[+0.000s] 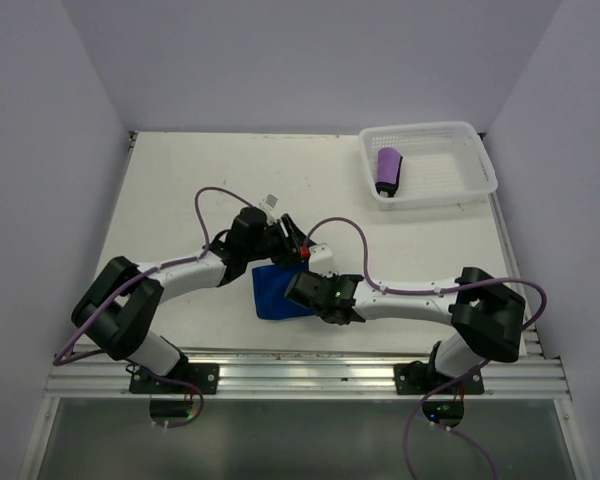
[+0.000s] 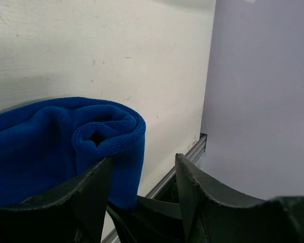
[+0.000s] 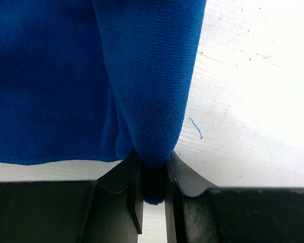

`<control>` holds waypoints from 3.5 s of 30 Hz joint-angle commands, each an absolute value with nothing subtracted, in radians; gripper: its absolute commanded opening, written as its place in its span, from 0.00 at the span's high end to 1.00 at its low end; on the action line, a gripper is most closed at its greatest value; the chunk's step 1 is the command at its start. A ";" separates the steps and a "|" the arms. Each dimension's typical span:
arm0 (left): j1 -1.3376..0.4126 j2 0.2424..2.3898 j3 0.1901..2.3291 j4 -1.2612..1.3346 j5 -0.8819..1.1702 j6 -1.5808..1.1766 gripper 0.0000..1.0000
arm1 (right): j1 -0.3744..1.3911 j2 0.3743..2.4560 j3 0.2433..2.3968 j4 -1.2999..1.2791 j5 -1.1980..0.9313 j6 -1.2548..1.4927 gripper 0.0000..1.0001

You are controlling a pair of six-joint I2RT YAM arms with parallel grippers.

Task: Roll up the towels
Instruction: Roll the towel

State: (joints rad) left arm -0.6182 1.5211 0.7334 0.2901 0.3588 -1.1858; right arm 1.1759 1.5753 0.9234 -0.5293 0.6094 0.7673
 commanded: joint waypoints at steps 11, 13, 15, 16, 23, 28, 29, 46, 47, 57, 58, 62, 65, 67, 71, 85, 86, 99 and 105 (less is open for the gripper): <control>-0.624 1.605 0.813 0.252 0.302 -1.060 0.45 | 1.169 1.557 0.923 -0.502 0.632 0.772 1.00; -0.623 1.618 0.847 0.238 0.298 -1.048 0.45 | 1.169 1.557 0.927 -0.505 0.634 0.765 1.00; -0.623 1.631 0.871 0.224 0.287 -1.028 0.46 | 1.169 1.563 0.934 -0.512 0.634 0.758 1.00; -0.623 1.634 0.877 0.224 0.285 -1.020 0.46 | 1.169 1.572 0.942 -0.515 0.634 0.753 1.00; -0.623 1.667 0.897 0.186 0.264 -0.937 0.48 | 1.169 1.612 0.986 -0.574 0.655 0.767 1.00; -0.623 1.680 0.867 0.193 0.285 -0.925 0.48 | 1.169 1.621 0.997 -0.595 0.670 0.785 1.00; -0.623 1.681 0.862 0.204 0.288 -0.925 0.48 | 1.169 1.626 0.999 -0.597 0.670 0.790 1.00; -0.638 1.723 0.839 0.252 0.273 -0.908 1.00 | 1.169 1.661 1.074 -0.699 0.695 0.819 1.00; -0.638 1.721 0.828 0.265 0.270 -0.911 1.00 | 1.169 1.664 1.077 -0.707 0.695 0.822 1.00; -0.637 1.678 0.666 0.474 0.196 -0.973 1.00 | 1.213 1.684 1.157 -0.807 0.712 0.835 0.61; -0.637 1.674 0.652 0.491 0.190 -0.979 1.00 | 1.216 1.675 1.152 -0.793 0.701 0.828 0.52; -0.623 1.655 0.595 0.554 0.175 -0.979 1.00 | 1.224 1.603 1.111 -0.724 0.634 0.805 0.41; -0.614 1.648 0.578 0.571 0.175 -0.971 1.00 | 1.226 1.517 1.065 -0.660 0.575 0.787 0.32; -0.611 1.644 0.572 0.575 0.175 -0.968 1.00 | 1.226 1.429 1.011 -0.609 0.533 0.773 0.30; -0.601 1.621 0.542 0.587 0.172 -0.959 1.00 | 1.220 1.275 0.924 -0.497 0.494 0.772 0.26; -0.600 1.600 0.491 0.601 0.161 -0.940 1.00 | 0.818 1.080 0.621 -0.155 0.120 0.856 0.78; -0.598 1.601 0.491 0.601 0.160 -0.940 1.00 | 0.816 1.097 0.633 -0.140 0.111 0.854 0.78; -0.598 1.605 0.465 0.606 0.146 -0.934 1.00 | 0.845 1.275 0.626 -0.006 0.005 0.827 0.82; -0.598 1.601 0.443 0.617 0.135 -0.937 1.00 | 0.903 1.338 0.653 -0.020 0.009 0.804 0.82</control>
